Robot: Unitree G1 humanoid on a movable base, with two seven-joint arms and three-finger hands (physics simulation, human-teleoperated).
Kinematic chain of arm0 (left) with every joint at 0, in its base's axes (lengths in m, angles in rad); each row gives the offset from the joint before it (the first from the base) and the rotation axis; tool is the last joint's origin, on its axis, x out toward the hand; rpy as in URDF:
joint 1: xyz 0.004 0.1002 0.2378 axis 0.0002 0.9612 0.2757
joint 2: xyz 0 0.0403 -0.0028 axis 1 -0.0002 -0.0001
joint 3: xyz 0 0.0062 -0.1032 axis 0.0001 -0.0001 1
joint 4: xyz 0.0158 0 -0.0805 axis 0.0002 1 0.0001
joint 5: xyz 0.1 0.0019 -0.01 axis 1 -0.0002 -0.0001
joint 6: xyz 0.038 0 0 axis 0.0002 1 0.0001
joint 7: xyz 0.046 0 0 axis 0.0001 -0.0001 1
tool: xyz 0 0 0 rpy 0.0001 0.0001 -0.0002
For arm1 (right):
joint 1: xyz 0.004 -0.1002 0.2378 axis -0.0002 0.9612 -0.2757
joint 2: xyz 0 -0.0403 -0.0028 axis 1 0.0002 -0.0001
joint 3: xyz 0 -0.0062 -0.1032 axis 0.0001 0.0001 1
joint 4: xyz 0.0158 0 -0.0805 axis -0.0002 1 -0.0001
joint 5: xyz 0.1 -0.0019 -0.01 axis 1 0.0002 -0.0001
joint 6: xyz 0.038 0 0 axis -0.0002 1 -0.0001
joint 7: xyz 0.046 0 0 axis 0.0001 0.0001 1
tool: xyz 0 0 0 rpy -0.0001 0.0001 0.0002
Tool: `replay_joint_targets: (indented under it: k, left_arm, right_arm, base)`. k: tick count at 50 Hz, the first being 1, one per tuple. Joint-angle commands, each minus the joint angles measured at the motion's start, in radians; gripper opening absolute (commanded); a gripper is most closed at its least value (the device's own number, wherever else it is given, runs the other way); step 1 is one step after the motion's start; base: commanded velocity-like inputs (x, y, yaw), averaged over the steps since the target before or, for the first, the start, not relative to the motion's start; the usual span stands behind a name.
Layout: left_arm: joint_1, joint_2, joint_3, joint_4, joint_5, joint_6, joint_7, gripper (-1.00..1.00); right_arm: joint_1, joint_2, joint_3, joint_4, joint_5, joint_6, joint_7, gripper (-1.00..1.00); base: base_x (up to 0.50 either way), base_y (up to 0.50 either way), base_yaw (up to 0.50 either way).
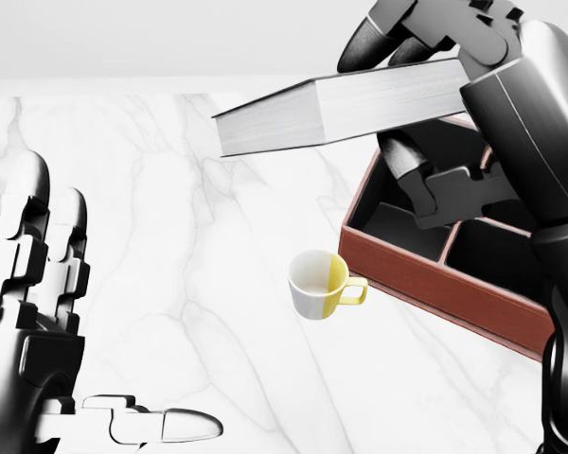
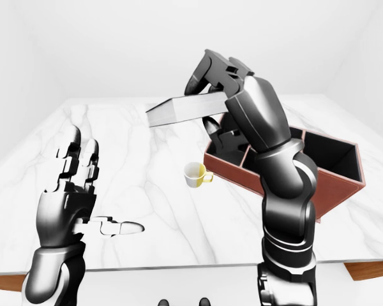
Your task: Pick up the book and place it in the caddy.
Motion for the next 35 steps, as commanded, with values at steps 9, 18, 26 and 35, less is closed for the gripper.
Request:
replay_joint_targets:
  k: [9, 18, 26, 35]
  left_arm:
    - [-0.006, 0.001, -0.007, -0.002, 0.001, 0.000, 0.000, 1.00]
    - [-0.027, -0.001, -0.005, 0.003, -0.003, 0.000, -0.003, 1.00]
    - [-0.050, -0.003, -0.001, 0.007, -0.007, 0.000, -0.009, 1.00]
    - [-0.083, -0.008, 0.000, 0.035, -0.008, 0.000, -0.015, 1.00]
  right_arm:
    - [0.035, -0.011, -0.032, -0.089, 0.012, 0.000, -0.041, -1.00]
    - [0.060, -0.033, -0.087, -0.098, 0.024, 0.000, -0.046, -1.00]
    - [0.074, -0.045, -0.100, -0.124, 0.043, 0.000, -0.059, -1.00]
    - [0.091, -0.063, -0.123, -0.154, 0.056, 0.000, -0.059, -1.00]
  base:
    - [0.00, 0.00, 0.00]
    - [0.00, 0.00, 0.00]
    - [0.00, 0.00, 0.00]
    - [0.00, 0.00, 0.00]
